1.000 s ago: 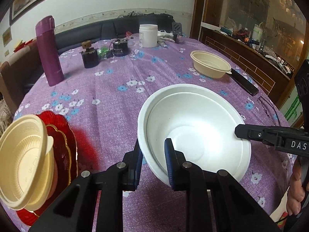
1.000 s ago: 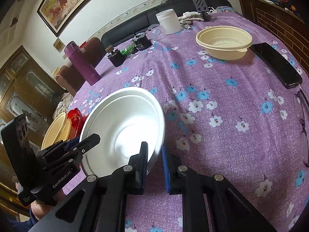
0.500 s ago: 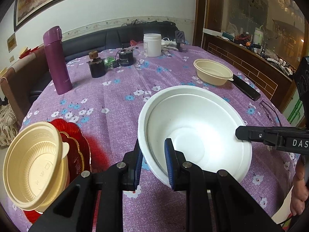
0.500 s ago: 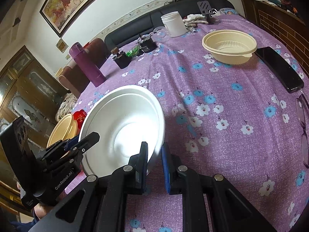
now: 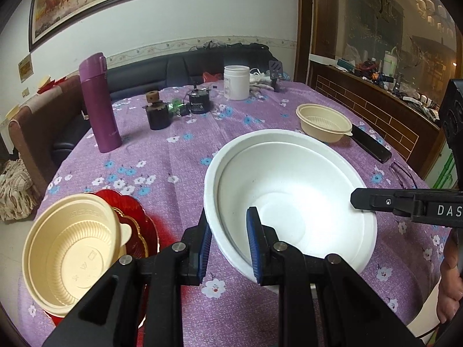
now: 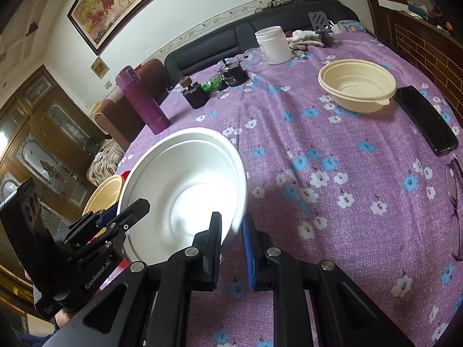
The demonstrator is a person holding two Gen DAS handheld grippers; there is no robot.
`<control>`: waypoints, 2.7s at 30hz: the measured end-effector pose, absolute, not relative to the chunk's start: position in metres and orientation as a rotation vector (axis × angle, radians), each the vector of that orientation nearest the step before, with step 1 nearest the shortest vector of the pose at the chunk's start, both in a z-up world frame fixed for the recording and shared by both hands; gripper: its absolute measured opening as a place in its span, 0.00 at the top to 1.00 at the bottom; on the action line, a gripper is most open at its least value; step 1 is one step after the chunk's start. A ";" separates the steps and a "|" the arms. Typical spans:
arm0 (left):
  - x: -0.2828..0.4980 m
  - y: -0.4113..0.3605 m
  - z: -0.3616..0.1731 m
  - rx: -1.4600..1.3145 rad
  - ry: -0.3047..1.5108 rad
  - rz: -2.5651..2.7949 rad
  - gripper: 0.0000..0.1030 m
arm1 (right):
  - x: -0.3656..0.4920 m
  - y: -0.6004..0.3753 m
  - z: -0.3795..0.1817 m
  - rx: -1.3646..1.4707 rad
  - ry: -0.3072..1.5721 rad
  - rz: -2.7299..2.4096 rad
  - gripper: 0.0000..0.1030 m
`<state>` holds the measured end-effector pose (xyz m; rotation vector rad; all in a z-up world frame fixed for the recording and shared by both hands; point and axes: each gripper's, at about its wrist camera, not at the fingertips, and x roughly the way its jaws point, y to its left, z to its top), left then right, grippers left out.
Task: Organize plates and bowls
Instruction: 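Carry the white foam bowl with the left gripper over the red plate stack, then lower the white foam bowl onto the stacked cream bowl and open the left gripper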
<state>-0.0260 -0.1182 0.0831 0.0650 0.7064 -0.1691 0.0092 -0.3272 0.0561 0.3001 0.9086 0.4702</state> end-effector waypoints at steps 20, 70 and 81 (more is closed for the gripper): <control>-0.035 -0.080 0.108 0.019 0.640 -0.100 0.78 | 0.010 -0.291 0.094 0.252 0.851 0.540 0.85; -0.063 0.089 0.095 -0.207 0.658 0.176 0.73 | 0.033 -0.104 0.063 0.108 1.029 0.776 0.82; -0.067 0.094 0.099 -0.217 0.647 0.197 0.68 | 0.026 -0.105 0.070 0.077 1.001 0.805 0.74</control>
